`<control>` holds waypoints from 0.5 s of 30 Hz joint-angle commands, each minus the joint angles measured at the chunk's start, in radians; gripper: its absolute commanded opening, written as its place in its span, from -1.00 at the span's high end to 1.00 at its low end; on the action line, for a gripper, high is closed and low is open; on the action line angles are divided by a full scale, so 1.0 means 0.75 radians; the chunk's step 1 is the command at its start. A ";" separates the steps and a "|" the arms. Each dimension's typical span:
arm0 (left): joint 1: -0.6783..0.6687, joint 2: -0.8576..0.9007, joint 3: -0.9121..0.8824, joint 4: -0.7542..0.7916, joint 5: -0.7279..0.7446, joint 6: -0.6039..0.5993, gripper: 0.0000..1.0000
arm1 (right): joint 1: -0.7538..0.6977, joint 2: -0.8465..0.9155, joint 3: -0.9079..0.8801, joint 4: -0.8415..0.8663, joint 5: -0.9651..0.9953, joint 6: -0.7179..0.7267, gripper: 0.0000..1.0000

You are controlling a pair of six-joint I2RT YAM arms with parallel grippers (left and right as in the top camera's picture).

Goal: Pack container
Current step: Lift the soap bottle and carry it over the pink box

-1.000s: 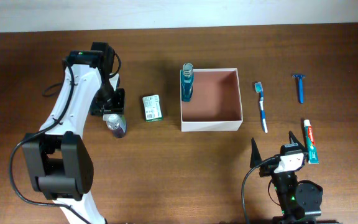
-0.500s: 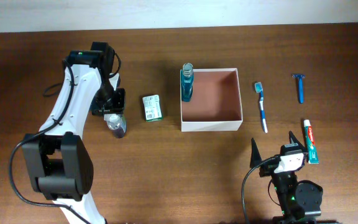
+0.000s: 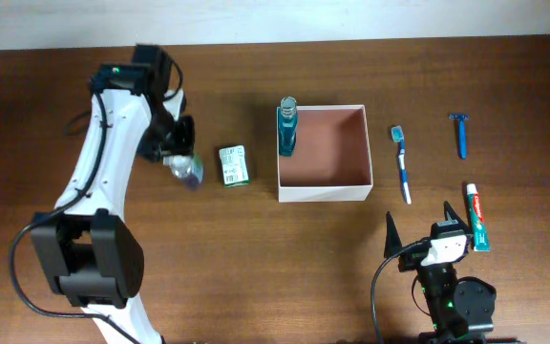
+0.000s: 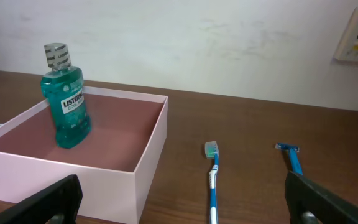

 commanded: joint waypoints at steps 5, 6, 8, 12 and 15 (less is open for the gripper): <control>-0.011 -0.099 0.287 -0.007 0.069 -0.024 0.74 | -0.004 -0.010 -0.006 -0.008 0.016 0.007 -0.97; -0.018 -0.108 0.319 -0.004 0.069 -0.037 0.74 | -0.004 -0.010 -0.006 -0.007 0.016 0.007 -0.97; -0.040 -0.128 0.399 0.006 0.069 -0.053 0.74 | -0.004 -0.010 -0.006 -0.008 0.016 0.007 -0.97; -0.123 -0.172 0.538 0.046 0.069 -0.053 0.74 | -0.004 -0.010 -0.006 -0.007 0.016 0.007 -0.97; -0.218 -0.207 0.590 0.110 0.068 -0.053 0.74 | -0.004 -0.010 -0.006 -0.008 0.016 0.007 -0.97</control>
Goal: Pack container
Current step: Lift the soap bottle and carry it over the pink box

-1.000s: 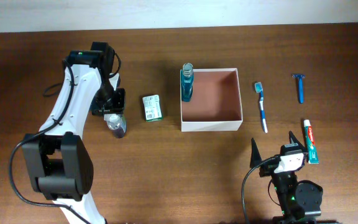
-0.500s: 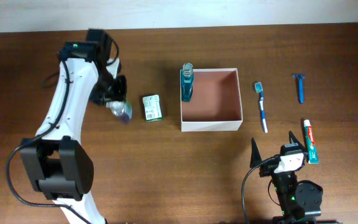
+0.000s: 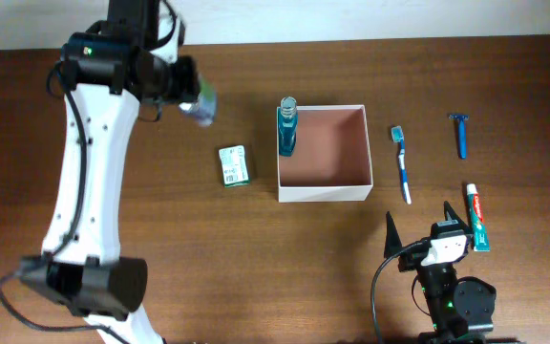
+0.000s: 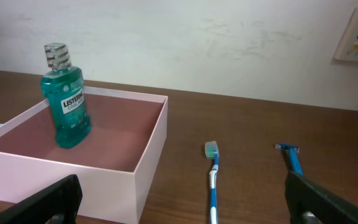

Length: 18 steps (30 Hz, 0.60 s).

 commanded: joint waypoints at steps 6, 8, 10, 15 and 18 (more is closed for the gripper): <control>-0.315 -0.111 0.091 0.228 0.016 -0.017 0.73 | -0.004 -0.010 -0.006 -0.008 0.016 0.006 -0.97; -0.374 -0.110 0.087 0.264 -0.009 -0.016 0.72 | -0.004 -0.010 -0.006 -0.007 0.016 0.006 -0.96; -0.417 -0.110 0.087 0.282 -0.028 -0.017 0.72 | -0.004 -0.010 -0.006 -0.007 0.016 0.006 -0.97; -0.518 -0.086 0.087 0.330 -0.132 -0.016 0.71 | -0.004 -0.010 -0.006 -0.008 0.016 0.006 -0.97; -0.561 -0.024 0.087 0.379 -0.160 -0.016 0.71 | -0.004 -0.010 -0.006 -0.008 0.016 0.006 -0.97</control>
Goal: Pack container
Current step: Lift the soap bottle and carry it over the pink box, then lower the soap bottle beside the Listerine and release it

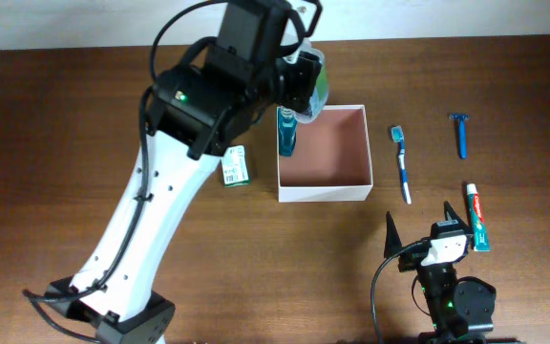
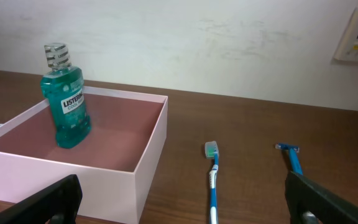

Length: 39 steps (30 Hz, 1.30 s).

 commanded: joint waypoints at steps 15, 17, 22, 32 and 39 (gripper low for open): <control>-0.094 0.379 0.028 0.201 -0.074 -0.012 0.55 | -0.004 -0.010 -0.006 -0.008 0.016 0.007 -0.97; -0.094 0.409 0.028 0.185 -0.074 -0.012 0.54 | -0.004 -0.010 -0.006 -0.008 0.016 0.007 -0.97; -0.094 0.475 0.028 0.167 -0.135 -0.013 0.54 | -0.004 -0.010 -0.006 -0.007 0.016 0.007 -0.97; -0.094 0.544 0.028 0.152 -0.210 -0.110 0.55 | -0.004 -0.010 -0.006 -0.007 0.016 0.007 -0.97; -0.093 0.600 0.028 0.126 -0.210 -0.164 0.55 | -0.004 -0.010 -0.006 -0.008 0.016 0.007 -0.97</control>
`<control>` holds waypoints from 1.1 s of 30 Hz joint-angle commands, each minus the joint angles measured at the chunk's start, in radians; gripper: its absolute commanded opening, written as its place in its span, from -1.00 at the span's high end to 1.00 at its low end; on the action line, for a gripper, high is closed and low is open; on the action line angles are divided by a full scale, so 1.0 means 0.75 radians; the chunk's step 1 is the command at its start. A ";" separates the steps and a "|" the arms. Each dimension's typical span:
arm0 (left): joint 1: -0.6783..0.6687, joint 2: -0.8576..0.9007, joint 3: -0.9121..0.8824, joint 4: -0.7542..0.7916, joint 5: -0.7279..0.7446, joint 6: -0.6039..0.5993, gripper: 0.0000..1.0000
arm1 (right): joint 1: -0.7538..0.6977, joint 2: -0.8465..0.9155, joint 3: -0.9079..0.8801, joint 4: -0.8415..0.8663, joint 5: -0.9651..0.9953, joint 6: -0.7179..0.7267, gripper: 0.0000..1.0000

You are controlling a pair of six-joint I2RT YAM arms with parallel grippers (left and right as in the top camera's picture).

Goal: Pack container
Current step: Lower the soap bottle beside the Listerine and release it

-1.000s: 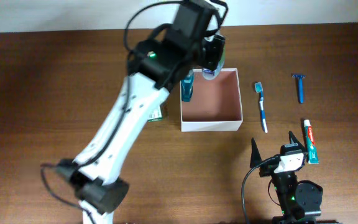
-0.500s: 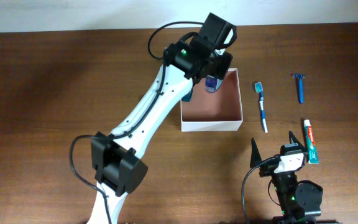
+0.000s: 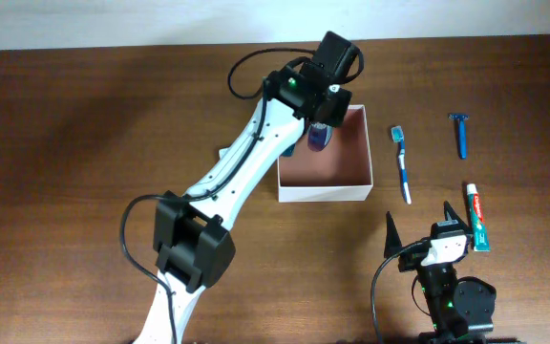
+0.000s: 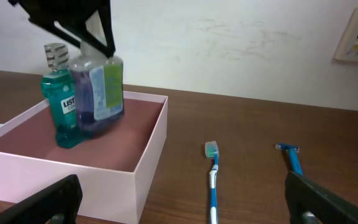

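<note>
The open pink box (image 3: pixel 325 194) (image 4: pixel 143 172) stands mid-table. Inside it, at the left, is a teal Listerine mouthwash bottle (image 4: pixel 65 111), which my left arm hides from overhead. My left gripper (image 3: pixel 320 117) (image 4: pixel 91 38) reaches down into the box, shut on the top of a clear bottle of purple-blue liquid with a green label (image 3: pixel 318 139) (image 4: pixel 99 93). That bottle stands upright right beside the mouthwash; whether it rests on the box floor cannot be told. My right gripper (image 3: pixel 418 222) (image 4: pixel 182 211) sits near the front edge, open and empty.
A blue toothbrush (image 3: pixel 402 164) (image 4: pixel 213 177) lies right of the box, a blue razor (image 3: pixel 460 134) (image 4: pixel 292 158) further right, and a toothpaste tube (image 3: pixel 477 217) by my right gripper. A sliver of a small green-and-white carton shows left of the box.
My left gripper was holding the clear bottle high over the box's far-left corner. Now it is lower, with the bottle inside the box next to the mouthwash. The right arm is unchanged.
My left gripper was at the clear bottle on the table, left of the small carton. Then it held the bottle off the table at the far left, then high over the box's far-left corner, and now inside the box beside the mouthwash.
</note>
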 commanded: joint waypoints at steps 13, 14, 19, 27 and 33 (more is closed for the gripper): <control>0.018 0.046 0.028 -0.049 -0.098 -0.140 0.43 | -0.004 -0.010 -0.006 -0.008 0.016 0.006 -0.97; 0.018 0.051 0.028 -0.053 -0.098 -0.140 0.38 | -0.004 -0.010 -0.006 -0.008 0.016 0.006 -0.97; 0.018 0.072 0.028 -0.061 -0.098 -0.140 0.36 | -0.004 -0.010 -0.006 -0.007 0.016 0.006 -0.97; 0.018 0.076 0.028 -0.054 -0.099 -0.139 0.15 | -0.004 -0.010 -0.006 -0.008 0.016 0.006 -0.97; 0.018 0.076 0.028 -0.053 -0.098 -0.139 -0.15 | -0.004 -0.010 -0.006 -0.007 0.016 0.006 -0.97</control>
